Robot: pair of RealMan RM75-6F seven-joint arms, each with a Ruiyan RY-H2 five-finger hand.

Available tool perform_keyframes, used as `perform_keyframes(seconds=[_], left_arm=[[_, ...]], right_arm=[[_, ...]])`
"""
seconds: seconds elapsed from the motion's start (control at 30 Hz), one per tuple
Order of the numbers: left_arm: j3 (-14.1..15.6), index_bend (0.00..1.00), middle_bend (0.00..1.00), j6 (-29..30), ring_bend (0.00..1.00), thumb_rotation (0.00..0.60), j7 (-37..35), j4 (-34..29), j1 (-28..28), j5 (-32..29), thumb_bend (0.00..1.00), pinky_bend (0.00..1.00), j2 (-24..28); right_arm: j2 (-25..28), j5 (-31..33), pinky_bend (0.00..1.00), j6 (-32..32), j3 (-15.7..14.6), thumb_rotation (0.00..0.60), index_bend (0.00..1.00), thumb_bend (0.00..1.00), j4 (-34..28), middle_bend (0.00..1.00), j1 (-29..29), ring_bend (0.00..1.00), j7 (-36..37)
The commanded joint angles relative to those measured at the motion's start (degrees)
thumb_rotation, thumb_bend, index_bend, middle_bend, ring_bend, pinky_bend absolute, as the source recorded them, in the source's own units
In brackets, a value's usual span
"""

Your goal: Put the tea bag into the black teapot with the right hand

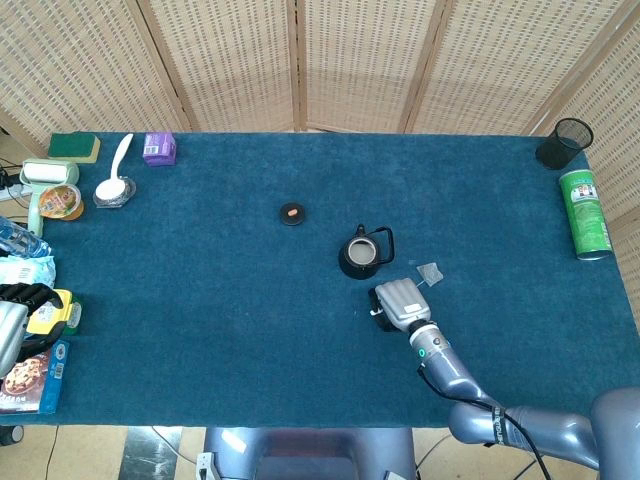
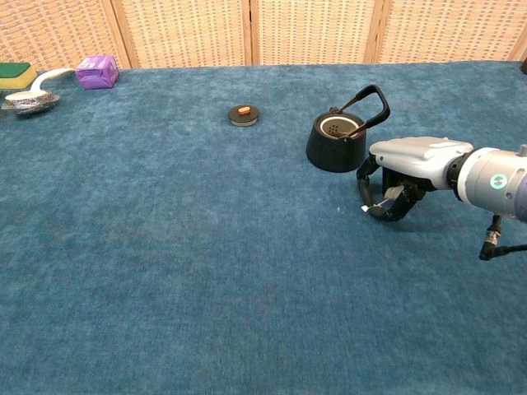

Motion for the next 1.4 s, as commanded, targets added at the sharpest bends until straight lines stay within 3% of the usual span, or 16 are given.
perform_keyframes(seconds=[0.03,0.67,1.0,1.4], left_arm=[[0.0,0.48,0.45,0.0,0.38,0.6,0.0,0.0,0.0,0.0,0.33,0.35,0.0],[0.1,0.48,0.45,0.3,0.38,0.6,-0.2,0.1,0.2,0.3,0.33,0.35,0.0],[0.2,0.48,0.45,0.4,0.38,0.6,-0.2,0.0,0.2,0.8,0.33,0.35,-0.6],[1.5,0.48,0.45,-0.5,0.38,0.6,0.5,-1.0,0.2,2.0,0.33,0.35,-1.3]], right_arm=[[0.0,0.0,1.0,0.2,0.0,0.6,0.54,0.48,0.0,1.0,0.0,1.0,0.0],[0.4,-0.3,1.0,2.0,0.5,0.6,0.6,0.49,-1.4,1.0,-0.5,1.0,0.6],[9.0,-4.6,1.0,5.4,1.8,0.6,0.61,0.49,-9.5,1.0,-3.6,1.0,6.0],[18.8,-5.0,1.0,4.0,6.8,0.6,0.62,0.49,-15.0,1.0,-4.5,1.0,14.6]])
